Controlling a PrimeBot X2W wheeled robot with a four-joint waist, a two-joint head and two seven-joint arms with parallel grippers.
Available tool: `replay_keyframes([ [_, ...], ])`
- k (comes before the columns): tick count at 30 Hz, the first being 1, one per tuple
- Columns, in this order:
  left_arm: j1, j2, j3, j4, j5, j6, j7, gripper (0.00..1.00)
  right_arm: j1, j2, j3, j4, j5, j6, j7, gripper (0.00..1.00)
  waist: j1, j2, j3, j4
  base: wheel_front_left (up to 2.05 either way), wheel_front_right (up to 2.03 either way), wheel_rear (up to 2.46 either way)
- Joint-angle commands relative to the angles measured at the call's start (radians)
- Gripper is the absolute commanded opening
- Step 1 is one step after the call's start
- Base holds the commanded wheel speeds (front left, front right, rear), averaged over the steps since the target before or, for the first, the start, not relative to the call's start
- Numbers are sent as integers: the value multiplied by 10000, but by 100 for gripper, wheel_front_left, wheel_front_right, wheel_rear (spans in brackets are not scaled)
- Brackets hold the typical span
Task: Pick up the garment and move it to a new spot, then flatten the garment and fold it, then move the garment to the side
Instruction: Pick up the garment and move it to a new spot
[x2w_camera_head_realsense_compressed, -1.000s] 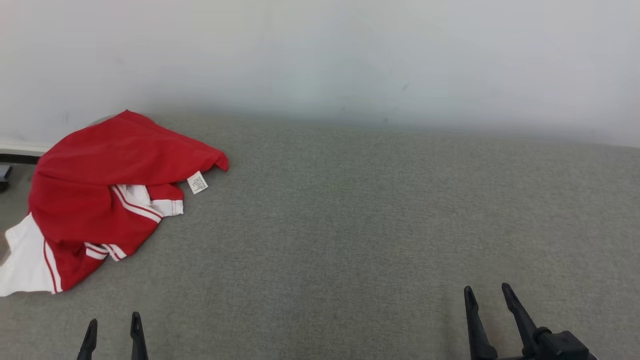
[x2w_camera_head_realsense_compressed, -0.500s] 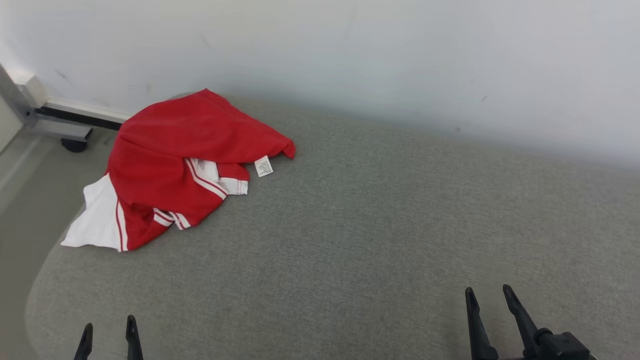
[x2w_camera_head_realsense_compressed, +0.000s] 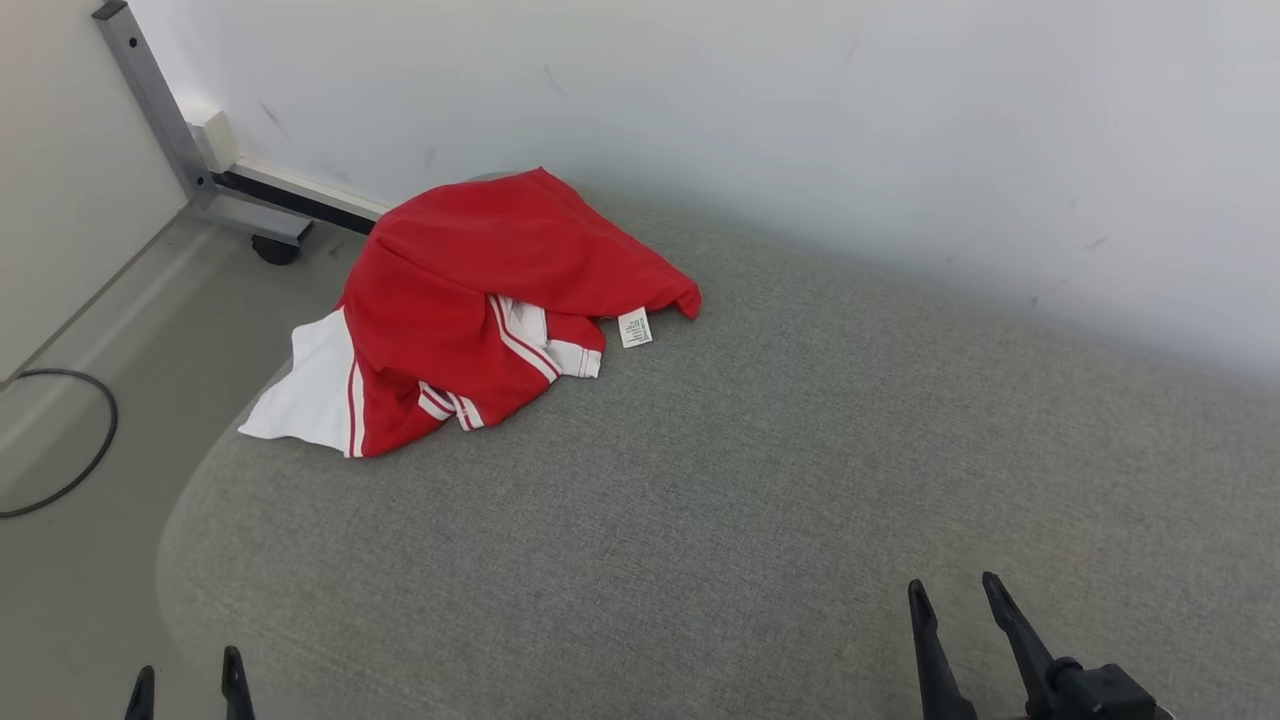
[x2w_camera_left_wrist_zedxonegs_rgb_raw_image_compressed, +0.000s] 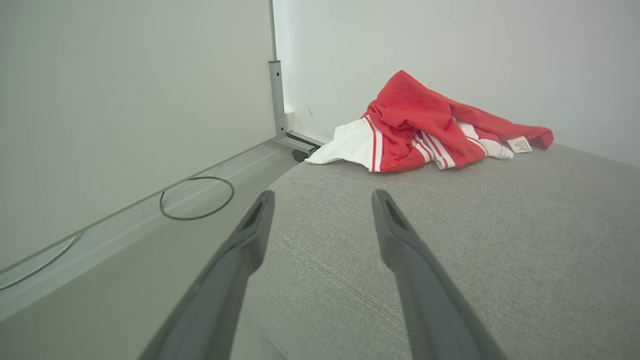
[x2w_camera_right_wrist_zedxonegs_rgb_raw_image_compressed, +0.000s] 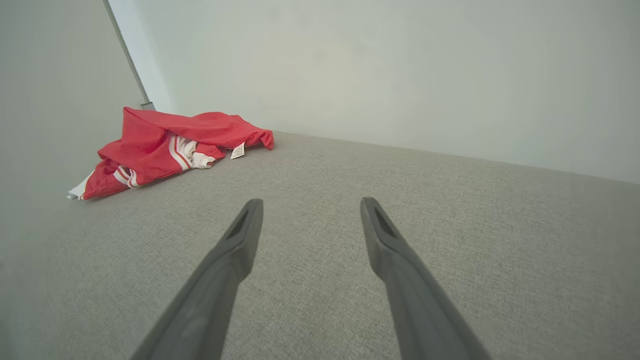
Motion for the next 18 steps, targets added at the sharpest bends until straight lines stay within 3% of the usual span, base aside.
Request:
replay_keyframes([
  [1,117,-16,94,-33,-51,-31,-28,100,-77,-16,45,33,-35,-21,-13,100,0,0,-24,104,0,0,0],
  [18,9,-15,167,35,-157,52,-28,100,-144,-13,165,114,-85,-21,-13,100,0,0,-7,96,0,0,0],
])
